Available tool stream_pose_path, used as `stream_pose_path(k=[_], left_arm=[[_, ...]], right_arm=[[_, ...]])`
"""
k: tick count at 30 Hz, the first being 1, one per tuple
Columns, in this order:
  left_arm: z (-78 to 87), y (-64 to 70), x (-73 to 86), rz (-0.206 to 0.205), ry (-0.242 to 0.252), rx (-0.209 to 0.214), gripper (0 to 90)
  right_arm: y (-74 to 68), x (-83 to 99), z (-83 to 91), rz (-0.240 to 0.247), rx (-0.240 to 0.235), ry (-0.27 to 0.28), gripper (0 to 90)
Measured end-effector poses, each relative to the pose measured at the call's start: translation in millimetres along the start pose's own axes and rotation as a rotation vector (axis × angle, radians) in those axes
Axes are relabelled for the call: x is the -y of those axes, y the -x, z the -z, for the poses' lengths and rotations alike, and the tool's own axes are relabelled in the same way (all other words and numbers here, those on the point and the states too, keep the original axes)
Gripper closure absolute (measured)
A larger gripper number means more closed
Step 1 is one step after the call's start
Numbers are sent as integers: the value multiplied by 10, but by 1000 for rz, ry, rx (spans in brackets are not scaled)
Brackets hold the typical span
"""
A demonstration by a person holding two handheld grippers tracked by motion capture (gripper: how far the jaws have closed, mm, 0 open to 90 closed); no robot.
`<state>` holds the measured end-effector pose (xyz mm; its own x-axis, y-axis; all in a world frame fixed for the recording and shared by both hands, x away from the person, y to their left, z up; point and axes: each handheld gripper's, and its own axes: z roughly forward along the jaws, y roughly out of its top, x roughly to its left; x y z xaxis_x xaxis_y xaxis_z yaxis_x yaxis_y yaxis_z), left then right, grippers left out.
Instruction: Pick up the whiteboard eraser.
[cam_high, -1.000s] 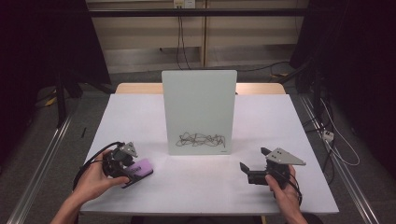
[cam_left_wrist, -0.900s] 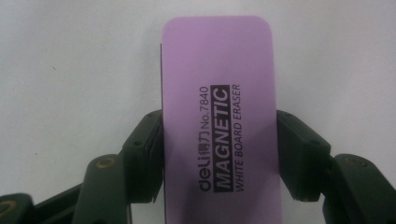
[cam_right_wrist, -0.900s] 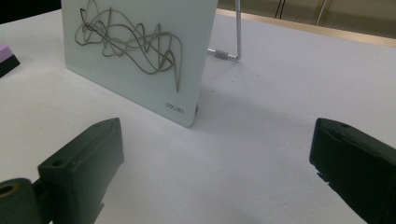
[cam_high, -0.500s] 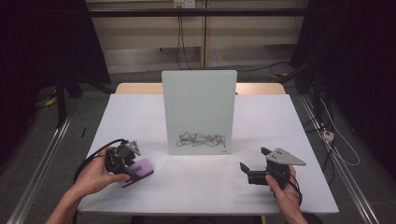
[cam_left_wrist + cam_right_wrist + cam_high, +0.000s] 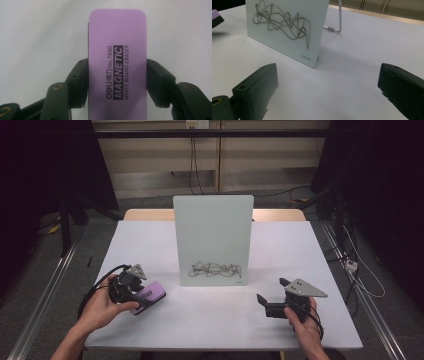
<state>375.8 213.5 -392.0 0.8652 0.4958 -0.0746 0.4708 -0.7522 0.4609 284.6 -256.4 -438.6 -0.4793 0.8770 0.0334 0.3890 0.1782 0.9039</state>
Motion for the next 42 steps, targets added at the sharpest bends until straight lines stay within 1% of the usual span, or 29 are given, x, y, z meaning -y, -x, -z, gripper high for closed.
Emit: stream_pose_path(k=[2, 3, 5, 7, 8, 9, 12, 16, 17, 18, 19, 20, 21, 22, 23, 24, 25, 26, 27, 30, 31, 32, 33, 34, 35, 36, 37, 38, 42], left_arm=[[24, -5, 5, 8, 33, 2, 412], [33, -5, 6, 6, 40, -1, 412], [32, 14, 16, 22, 71, 11, 412], [22, 43, 10, 20, 97, 11, 411], [22, 43, 10, 20, 97, 11, 411], [15, 66, 2, 31, 119, 13, 411], [20, 136, -31, 8, 143, 10, 412], [32, 182, -32, 20, 198, 13, 411], [23, 182, -19, 24, 222, 13, 412], [12, 193, -11, 38, 233, -2, 412], [-1, 185, -2, 38, 246, 19, 411], [-18, 189, 10, 33, 258, 12, 411], [-29, 196, 17, 42, 270, 6, 411], [-46, 196, 22, 45, 281, 27, 411], [-51, 212, 22, 38, 277, 8, 411], [-58, 232, 28, 45, 293, -2, 411], [-63, 236, 36, 43, 304, 15, 411], [-65, 255, 44, 48, 317, 2, 411], [-61, 265, 53, 42, 324, -12, 411], [-63, 268, 92, 64, 355, -6, 411], [-76, 275, 111, 64, 362, -30, 411], [-76, 275, 111, 64, 362, -30, 411], [-87, 270, 121, 66, 368, -16, 411], [-99, 283, 126, 71, 372, -26, 411], [-101, 283, 131, 56, 376, -19, 411], [-103, 293, 133, 53, 381, -17, 411], [-107, 308, 136, 61, 397, -18, 411], [-94, 312, 138, 54, 400, -20, 411], [-64, 327, 142, 60, 466, -40, 411]], right_arm=[[3, 0, 0, -1, 1, 0, 26], [3, 1, 0, -3, 1, -1, 26], [3, 1, -1, -3, 1, 0, 26], [3, -1, -3, -1, 1, 0, 26], [2, -1, -7, -1, 0, -1, 26], [2, -2, -13, -3, 0, -5, 26], [1, -6, -23, -3, 3, -6, 28], [-2, -6, -25, -6, 1, -6, 27], [4, -7, -30, -7, 3, -6, 26], [6, -8, -32, -9, 4, -6, 27], [8, -8, -34, -10, 5, -6, 27], [8, -8, -34, -10, 5, -6, 27], [7, -8, -38, -8, 6, -8, 28], [7, -8, -38, -8, 6, -8, 28], [6, -9, -37, -6, 7, -8, 28], [6, -13, -21, -4, 16, 2, 29], [9, -15, -10, -6, 19, 5, 28], [14, -15, -4, -9, 20, 7, 29], [14, -15, -4, -9, 20, 7, 29], [21, -8, 7, -11, 19, 5, 29], [14, -7, 11, -5, 14, 7, 30], [14, -7, 11, -5, 14, 7, 30], [9, -6, 13, -3, 11, 4, 29], [5, -7, 15, -2, 9, 5, 29], [-1, -6, 18, 3, 5, 6, 28], [-1, -6, 18, 3, 5, 6, 28], [-2, -6, 17, 3, 2, 5, 28], [-1, -5, 16, 2, 2, 5, 28], [1, -5, 14, -1, 4, 5, 29]])
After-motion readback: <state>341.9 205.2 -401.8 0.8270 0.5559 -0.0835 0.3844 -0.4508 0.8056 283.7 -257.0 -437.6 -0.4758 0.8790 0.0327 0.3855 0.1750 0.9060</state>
